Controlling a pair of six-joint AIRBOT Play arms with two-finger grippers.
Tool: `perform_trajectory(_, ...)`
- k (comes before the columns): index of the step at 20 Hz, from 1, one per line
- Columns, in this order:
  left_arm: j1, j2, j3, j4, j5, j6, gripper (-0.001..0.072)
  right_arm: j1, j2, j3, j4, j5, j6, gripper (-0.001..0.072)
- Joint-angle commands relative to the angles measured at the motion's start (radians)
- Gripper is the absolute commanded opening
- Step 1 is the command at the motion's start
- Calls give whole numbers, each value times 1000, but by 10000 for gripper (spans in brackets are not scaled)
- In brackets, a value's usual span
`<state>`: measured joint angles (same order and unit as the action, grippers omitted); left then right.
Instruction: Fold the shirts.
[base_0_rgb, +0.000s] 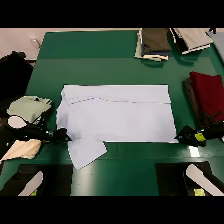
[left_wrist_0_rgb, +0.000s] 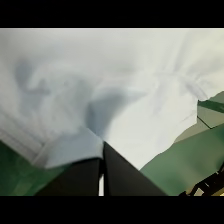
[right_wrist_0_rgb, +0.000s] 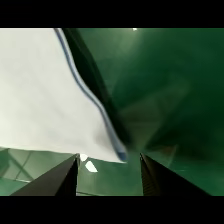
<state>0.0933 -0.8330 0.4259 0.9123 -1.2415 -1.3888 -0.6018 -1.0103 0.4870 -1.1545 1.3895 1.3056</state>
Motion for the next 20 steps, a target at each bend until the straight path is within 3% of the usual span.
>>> perform_trajectory(1, 0, 1, 2, 0, 1, 3, 23, 49, -39, -24, 40, -56, -16, 431)
perform_trajectory(2, 0, 1, 4, 3, -6, 11, 23, 82, -62, -4, 42, -60, -16, 396)
perform_trajectory(3, 0, 1, 13, 15, -18, 10, 23, 113, -77, 20, 36, -64, -16, 249)
perform_trajectory(4, 0, 1, 31, 37, -36, 10, 22, 138, -81, 48, 27, -61, -16, 151)
perform_trajectory(5, 0, 1, 50, 59, -57, 9, 22, 151, -77, 74, 27, -51, -17, 115)
perform_trajectory(6, 0, 1, 70, 74, -82, 9, 22, 161, -62, 100, 25, -37, -17, 19)
perform_trajectory(10, 0, 128, 79, 103, -161, -41, 22, 160, 86, 152, -109, 98, -17, 19)
perform_trajectory(14, 0, 220, 101, 96, -351, -103, 23, 160, 239, 158, -208, 155, 5, 18)
perform_trajectory(17, 0, 196, 166, 99, -266, -97, 22, 165, 246, 173, -199, 123, 22, 17)
perform_trajectory(20, 0, 76, 257, 105, -126, -40, 22, 229, 130, 277, -200, 77, 27, 16)
